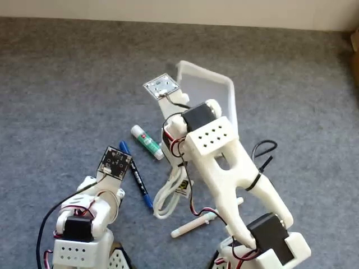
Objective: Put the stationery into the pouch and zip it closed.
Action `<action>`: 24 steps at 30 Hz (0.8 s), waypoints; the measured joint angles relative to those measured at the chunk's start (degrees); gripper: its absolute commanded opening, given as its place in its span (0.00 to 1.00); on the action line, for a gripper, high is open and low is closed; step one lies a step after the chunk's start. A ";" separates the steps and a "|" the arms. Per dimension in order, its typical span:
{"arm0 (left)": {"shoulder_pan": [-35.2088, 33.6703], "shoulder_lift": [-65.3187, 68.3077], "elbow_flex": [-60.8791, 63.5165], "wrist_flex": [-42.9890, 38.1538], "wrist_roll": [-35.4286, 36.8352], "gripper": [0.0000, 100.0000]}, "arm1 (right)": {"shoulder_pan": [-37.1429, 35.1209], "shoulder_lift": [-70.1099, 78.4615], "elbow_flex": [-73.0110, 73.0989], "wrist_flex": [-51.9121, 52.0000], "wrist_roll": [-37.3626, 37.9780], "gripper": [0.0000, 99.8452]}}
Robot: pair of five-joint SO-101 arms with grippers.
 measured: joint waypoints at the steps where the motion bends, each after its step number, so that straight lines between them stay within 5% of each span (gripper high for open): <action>1: 0.00 0.00 0.00 0.70 0.00 0.01 | 0.00 0.00 0.00 0.00 0.09 0.01; 17: -0.09 -0.09 -12.13 2.11 0.00 0.02 | 0.18 -10.37 0.00 0.18 1.76 0.01; 24: 0.00 -0.18 -16.62 -4.31 3.08 0.30 | 0.18 -10.46 0.00 0.18 2.11 0.01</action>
